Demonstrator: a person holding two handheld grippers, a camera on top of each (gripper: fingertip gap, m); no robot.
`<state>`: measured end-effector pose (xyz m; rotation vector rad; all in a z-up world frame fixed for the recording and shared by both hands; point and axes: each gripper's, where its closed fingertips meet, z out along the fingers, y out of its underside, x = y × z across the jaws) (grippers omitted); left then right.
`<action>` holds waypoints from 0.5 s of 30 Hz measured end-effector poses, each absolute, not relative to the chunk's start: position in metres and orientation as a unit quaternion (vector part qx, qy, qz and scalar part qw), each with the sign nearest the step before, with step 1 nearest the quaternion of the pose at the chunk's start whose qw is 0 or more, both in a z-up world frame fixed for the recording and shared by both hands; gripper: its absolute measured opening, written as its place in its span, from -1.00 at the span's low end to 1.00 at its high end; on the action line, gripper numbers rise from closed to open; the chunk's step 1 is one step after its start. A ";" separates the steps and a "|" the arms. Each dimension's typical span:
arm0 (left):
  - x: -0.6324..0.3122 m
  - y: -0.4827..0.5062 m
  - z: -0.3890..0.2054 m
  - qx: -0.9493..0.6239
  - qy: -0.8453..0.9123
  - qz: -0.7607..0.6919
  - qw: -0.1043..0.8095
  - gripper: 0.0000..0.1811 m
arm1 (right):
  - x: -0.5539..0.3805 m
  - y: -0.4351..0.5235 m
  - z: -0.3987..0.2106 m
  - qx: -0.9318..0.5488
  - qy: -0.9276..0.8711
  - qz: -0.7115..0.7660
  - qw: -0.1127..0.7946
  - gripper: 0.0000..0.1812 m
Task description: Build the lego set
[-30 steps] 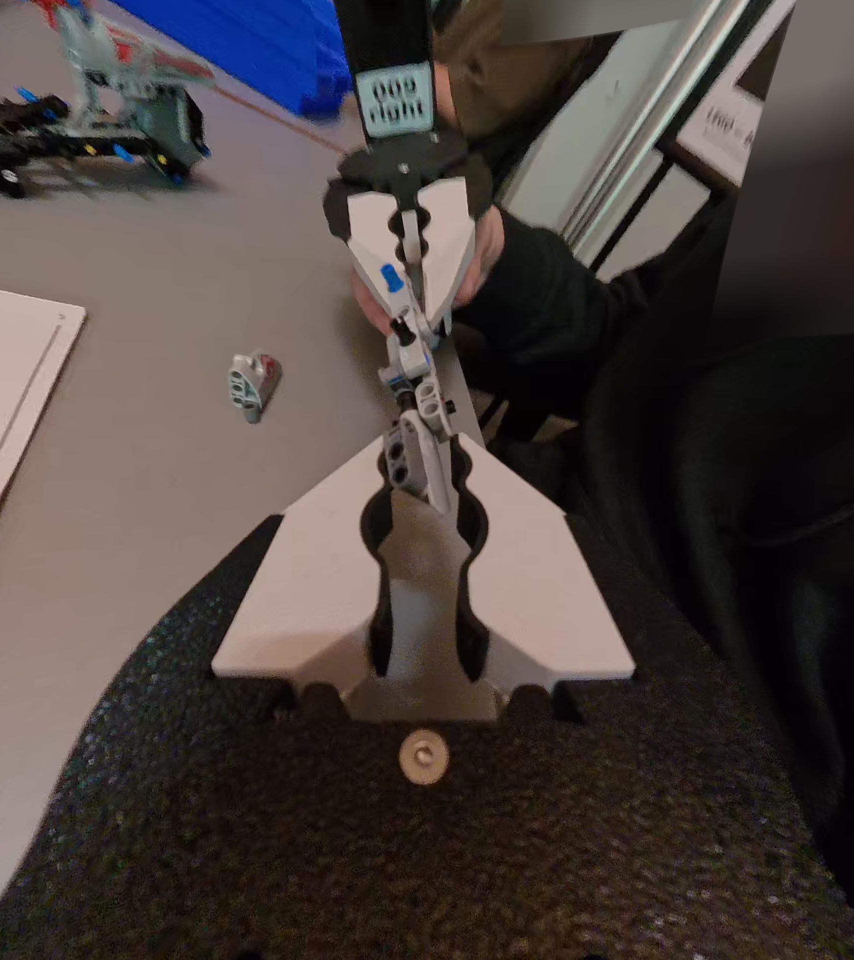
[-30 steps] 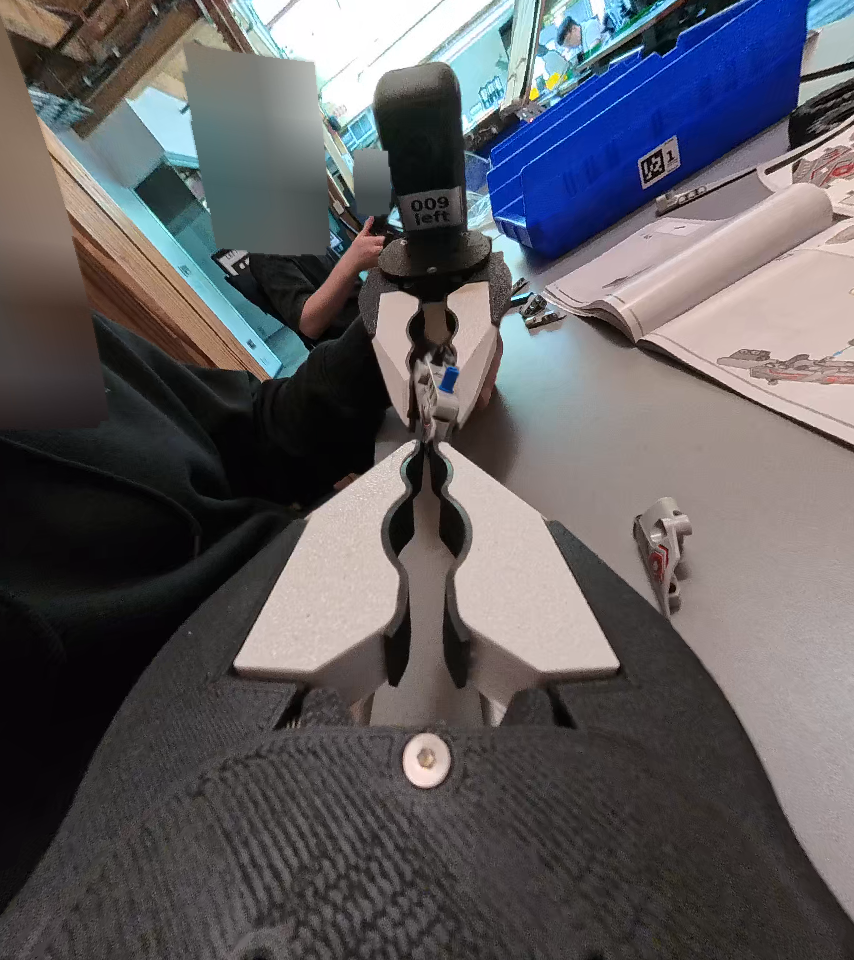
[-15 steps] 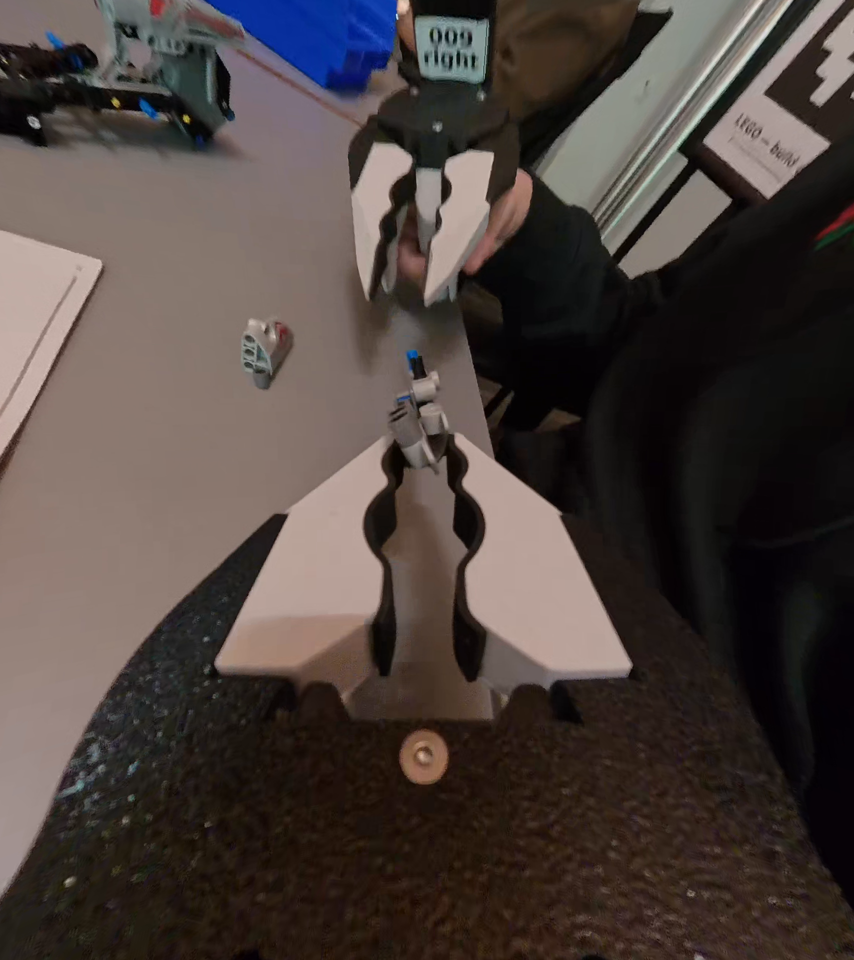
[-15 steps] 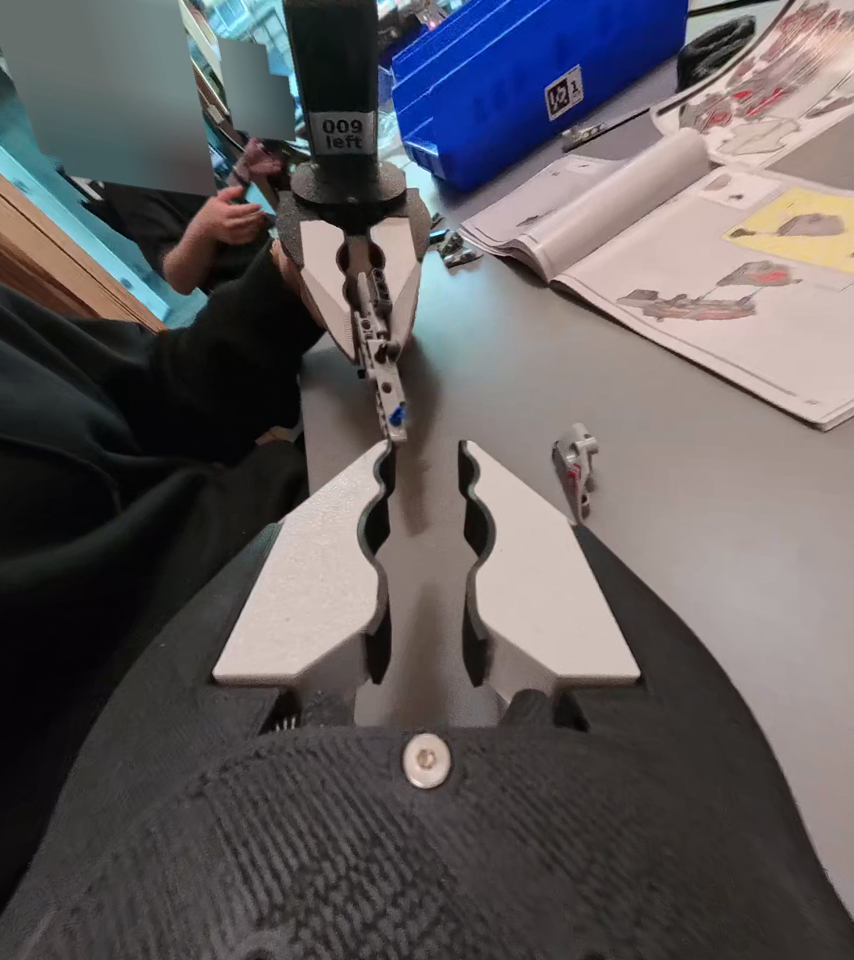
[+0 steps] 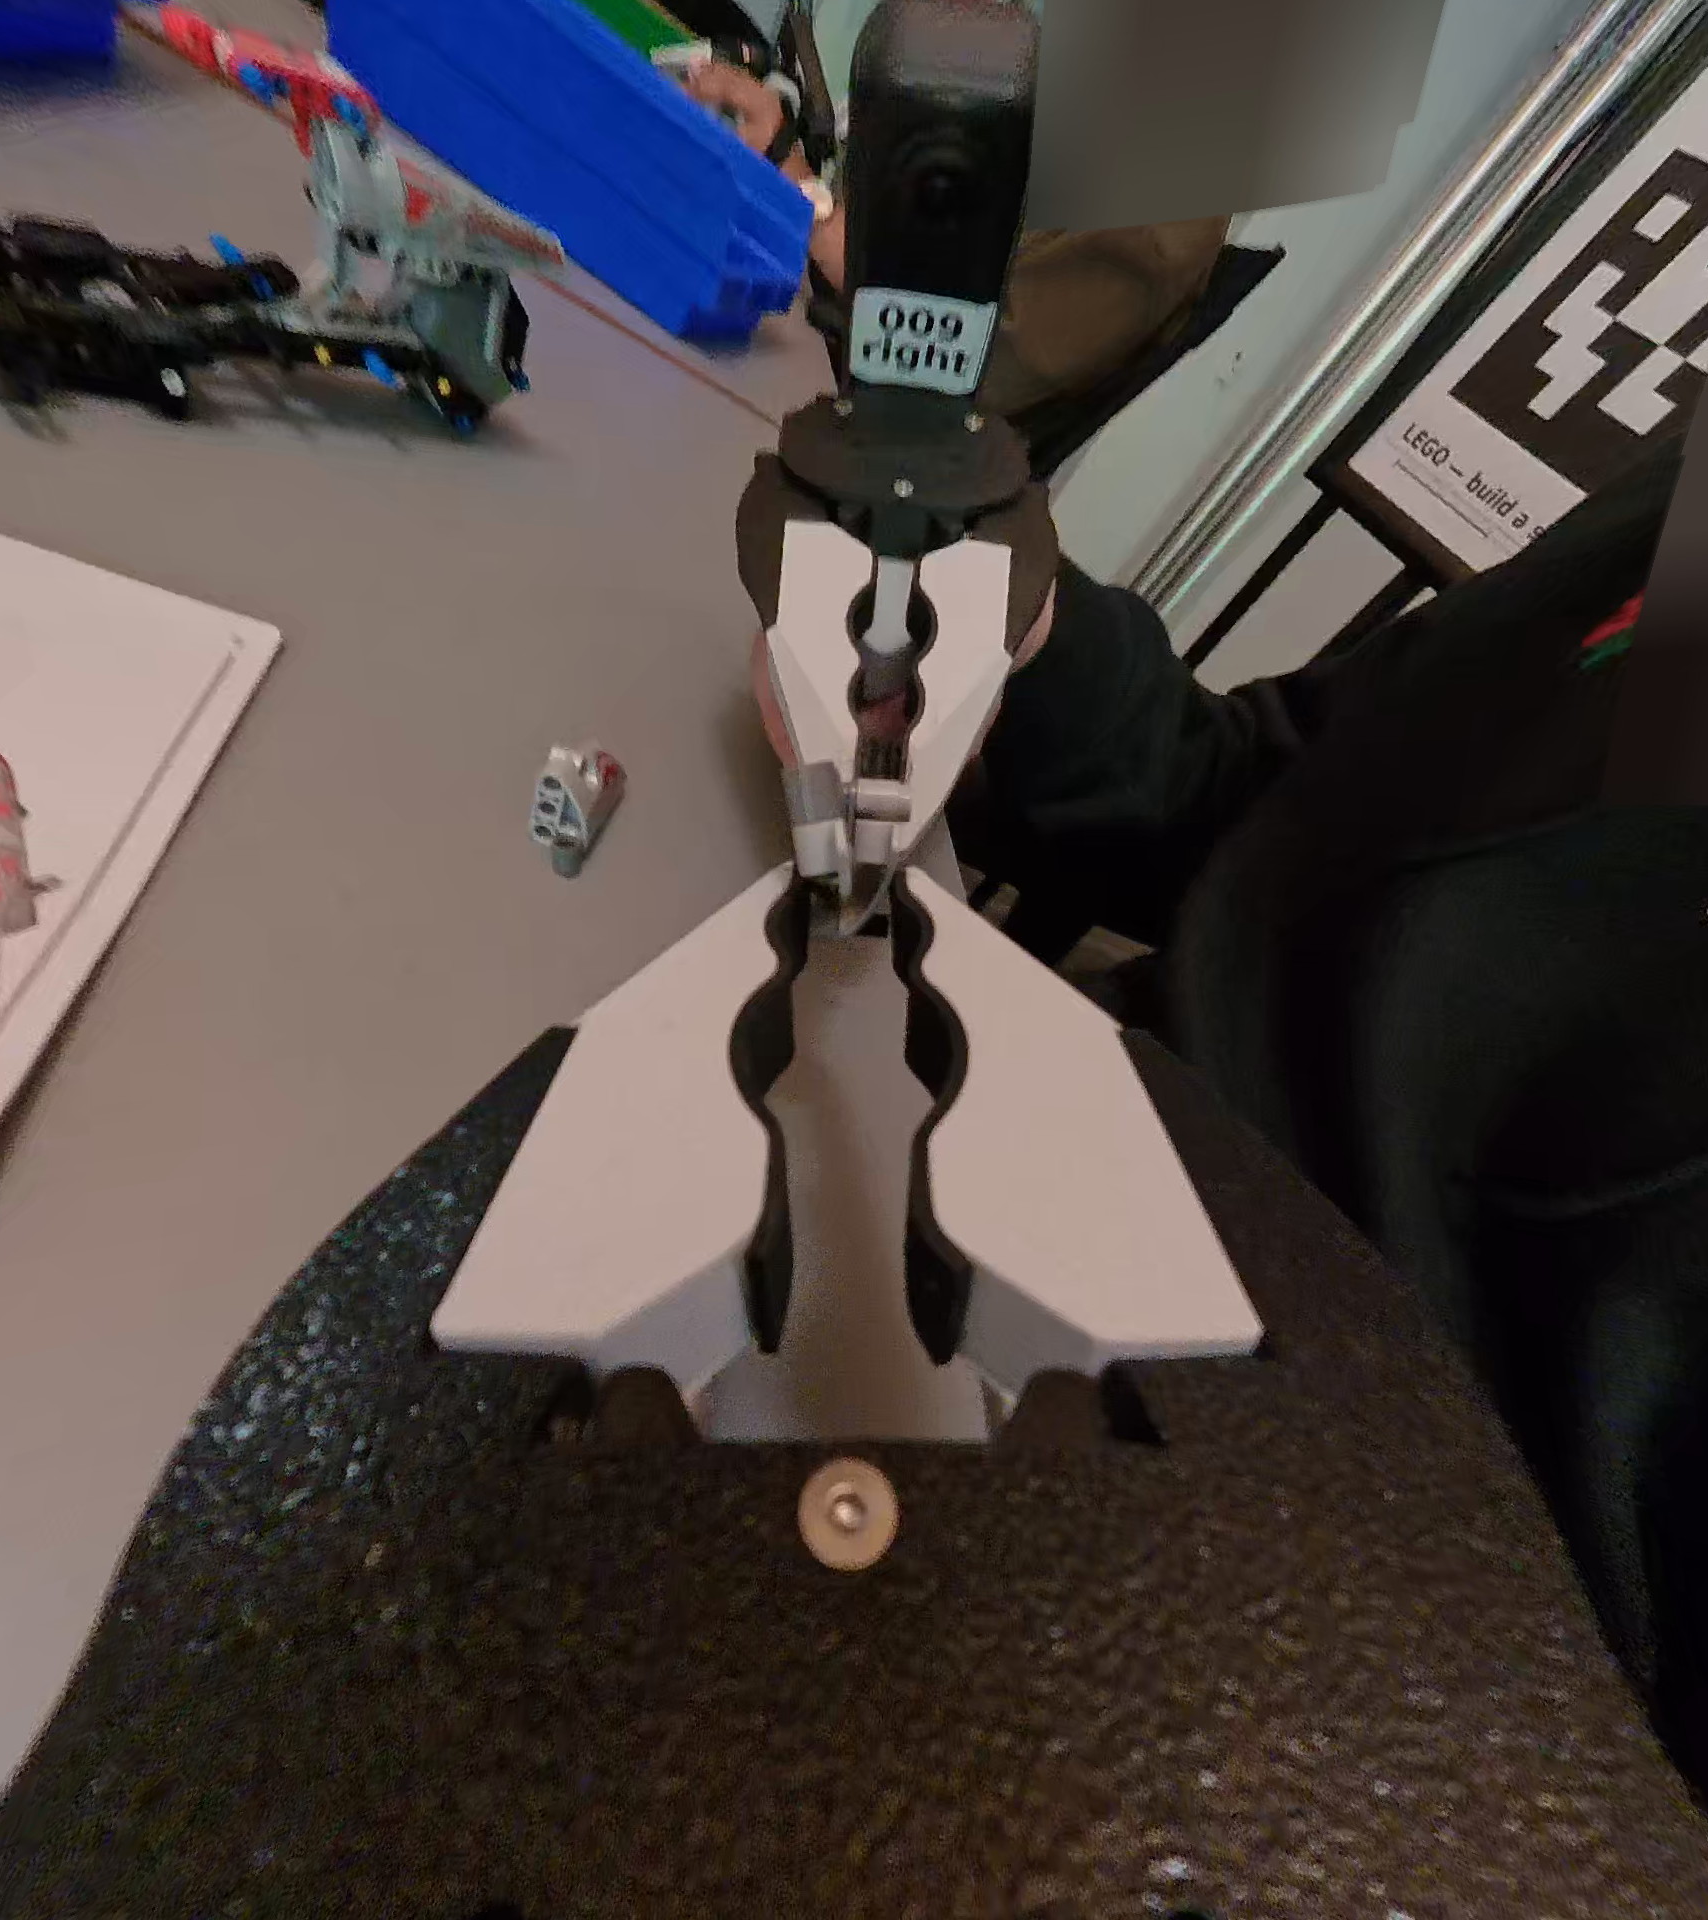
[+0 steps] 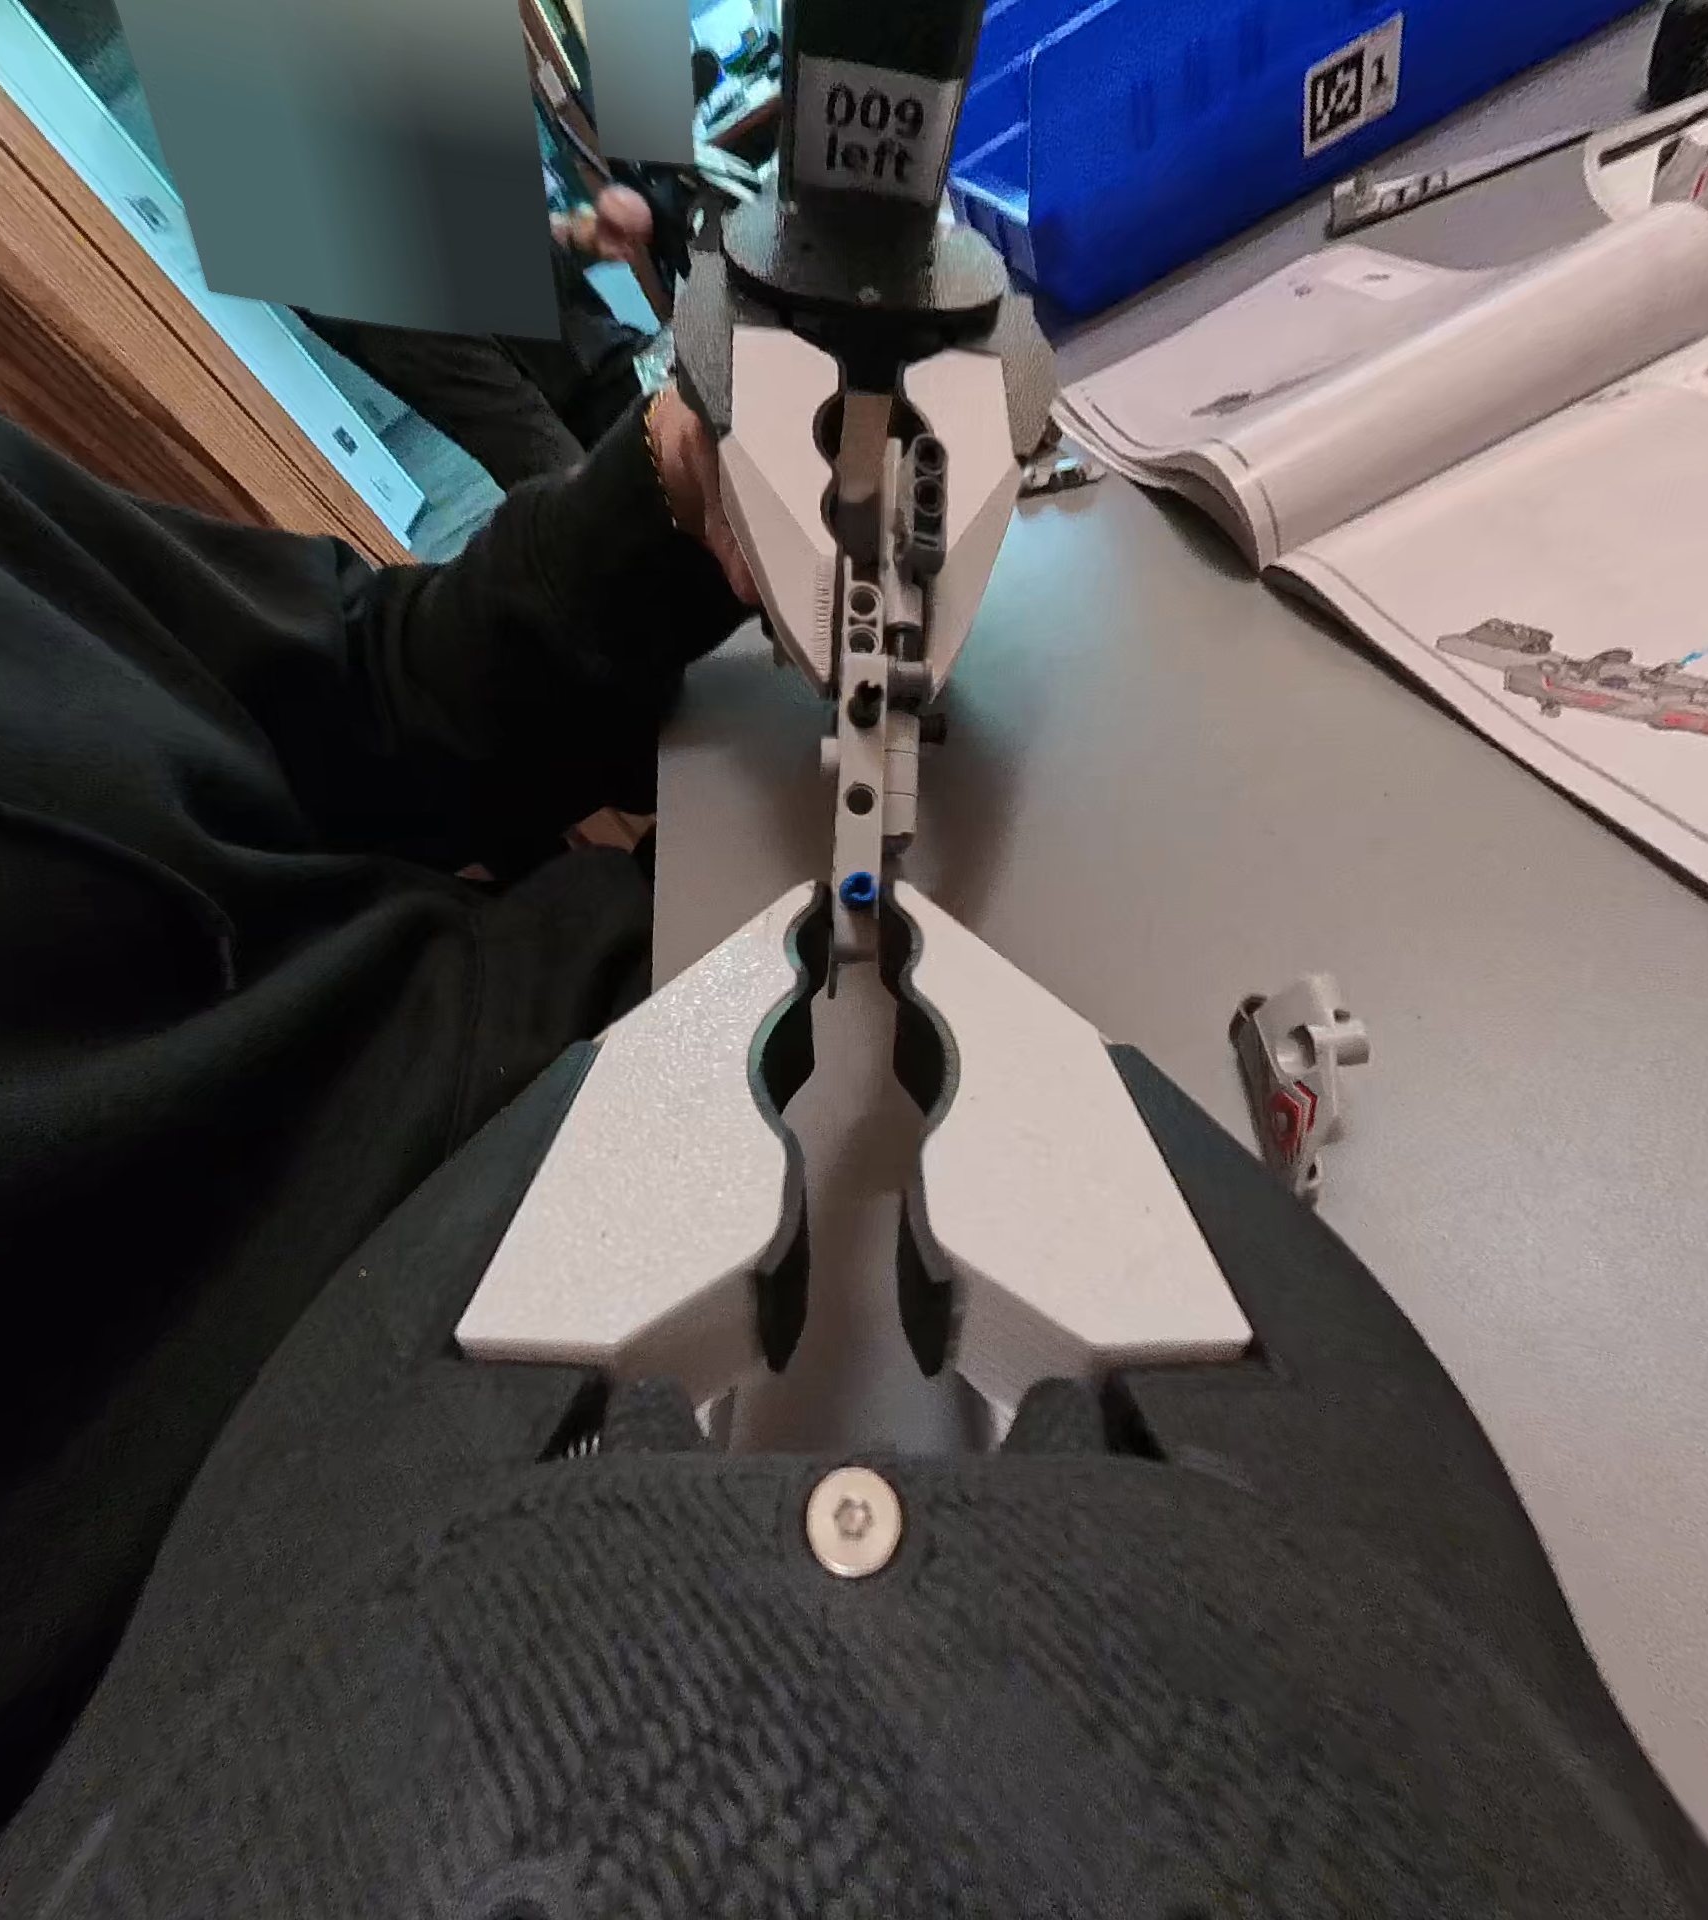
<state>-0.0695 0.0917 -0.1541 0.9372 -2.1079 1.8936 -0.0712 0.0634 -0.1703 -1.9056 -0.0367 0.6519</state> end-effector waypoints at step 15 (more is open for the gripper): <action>-0.068 0.065 -0.147 0.298 -0.684 0.665 0.038 -0.78 | -0.077 0.070 -0.144 -0.734 0.026 0.337 0.589 -0.93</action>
